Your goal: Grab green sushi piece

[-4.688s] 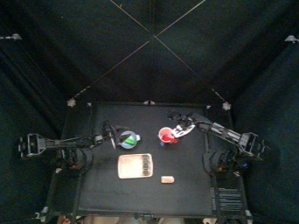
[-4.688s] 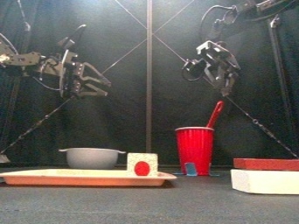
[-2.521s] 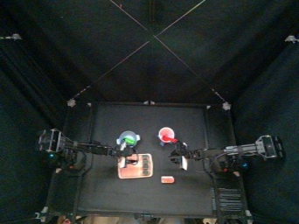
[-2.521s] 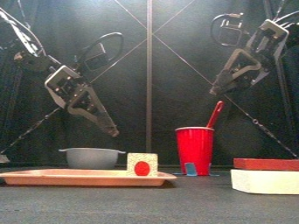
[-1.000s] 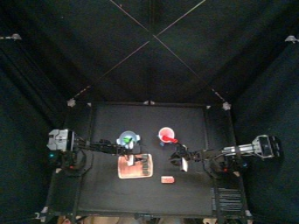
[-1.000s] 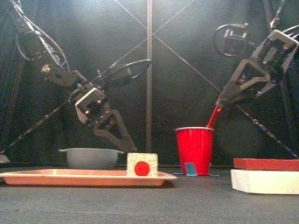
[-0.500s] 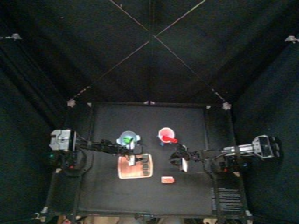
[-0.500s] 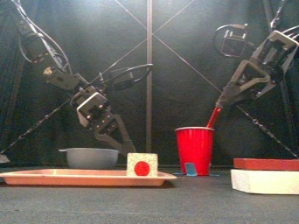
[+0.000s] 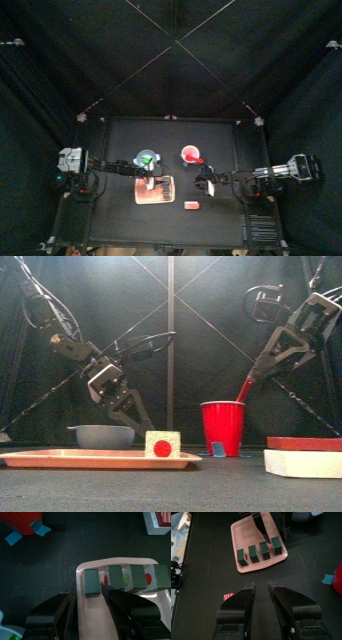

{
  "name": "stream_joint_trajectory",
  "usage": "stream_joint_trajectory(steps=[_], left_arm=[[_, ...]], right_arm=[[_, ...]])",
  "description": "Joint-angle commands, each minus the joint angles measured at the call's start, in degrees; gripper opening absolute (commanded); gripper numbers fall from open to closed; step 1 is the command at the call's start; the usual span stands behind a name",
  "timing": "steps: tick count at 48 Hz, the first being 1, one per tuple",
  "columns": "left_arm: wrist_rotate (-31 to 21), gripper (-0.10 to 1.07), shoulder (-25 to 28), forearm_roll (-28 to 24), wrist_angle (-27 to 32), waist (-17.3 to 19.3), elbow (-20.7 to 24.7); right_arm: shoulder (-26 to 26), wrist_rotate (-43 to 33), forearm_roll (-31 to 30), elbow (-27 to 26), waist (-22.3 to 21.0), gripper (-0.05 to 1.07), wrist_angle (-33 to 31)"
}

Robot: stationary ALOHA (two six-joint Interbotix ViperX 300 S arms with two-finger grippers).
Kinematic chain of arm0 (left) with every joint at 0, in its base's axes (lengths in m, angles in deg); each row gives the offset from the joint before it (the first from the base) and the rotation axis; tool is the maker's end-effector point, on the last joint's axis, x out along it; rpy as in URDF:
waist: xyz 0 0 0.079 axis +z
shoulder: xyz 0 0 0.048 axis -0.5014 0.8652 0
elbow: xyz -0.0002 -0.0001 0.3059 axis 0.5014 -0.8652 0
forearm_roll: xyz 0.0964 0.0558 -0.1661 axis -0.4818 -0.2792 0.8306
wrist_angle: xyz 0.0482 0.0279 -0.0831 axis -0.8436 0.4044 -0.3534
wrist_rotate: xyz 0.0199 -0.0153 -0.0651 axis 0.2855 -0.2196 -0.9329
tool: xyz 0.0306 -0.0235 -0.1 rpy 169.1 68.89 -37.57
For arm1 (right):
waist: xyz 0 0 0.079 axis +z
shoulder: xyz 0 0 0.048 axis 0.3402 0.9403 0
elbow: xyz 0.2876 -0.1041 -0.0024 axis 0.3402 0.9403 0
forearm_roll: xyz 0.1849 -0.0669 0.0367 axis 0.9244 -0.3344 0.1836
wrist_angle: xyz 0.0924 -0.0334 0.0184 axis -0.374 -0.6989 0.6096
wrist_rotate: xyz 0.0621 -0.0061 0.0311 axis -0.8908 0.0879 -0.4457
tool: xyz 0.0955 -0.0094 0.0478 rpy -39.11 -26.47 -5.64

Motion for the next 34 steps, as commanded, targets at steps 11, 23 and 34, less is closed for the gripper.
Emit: stream_joint_trajectory(steps=[11,23,34], left_arm=[[0.09,0.85,-0.35,-1.23,-0.26,-0.18,1.41],[0.09,0.82,-0.35,-1.23,-0.26,-0.26,1.41],[0.09,0.66,-0.35,-1.32,-0.26,-0.26,1.41]], right_arm=[[-0.35,-0.09,0.09,-0.53,0.09,0.69,0.44],[-0.35,-0.09,0.09,-0.53,0.09,0.69,0.35],[-0.35,-0.09,0.09,-0.53,0.09,0.69,0.44]])
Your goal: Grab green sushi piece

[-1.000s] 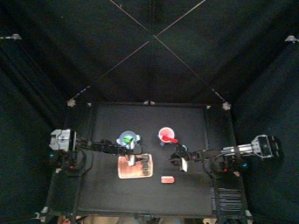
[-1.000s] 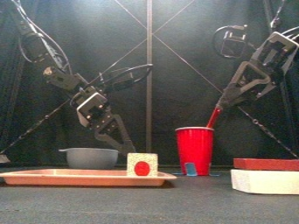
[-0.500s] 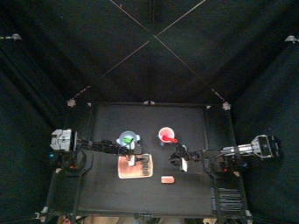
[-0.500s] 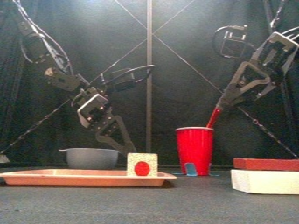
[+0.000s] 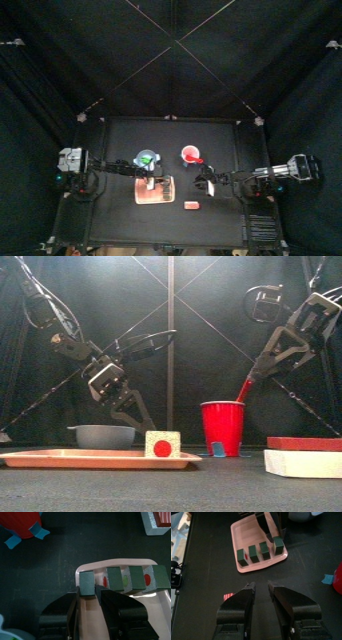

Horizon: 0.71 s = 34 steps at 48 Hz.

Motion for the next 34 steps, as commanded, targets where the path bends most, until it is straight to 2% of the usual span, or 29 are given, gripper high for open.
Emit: stream_joint_trajectory(steps=[1,14,34], left_arm=[[0.09,0.65,-0.35,-0.18,-0.26,-0.09,1.14],[0.00,0.49,-1.23,-0.18,-0.26,-0.09,1.23],[0.00,0.48,-2.99,-0.18,-0.26,-0.18,1.14]], right_arm=[[-0.35,-0.09,0.09,-0.53,0.09,0.69,0.44],[-0.09,-0.09,0.09,-0.53,0.09,0.69,0.35],[-0.09,-0.09,0.09,-0.53,0.09,0.69,0.44]])
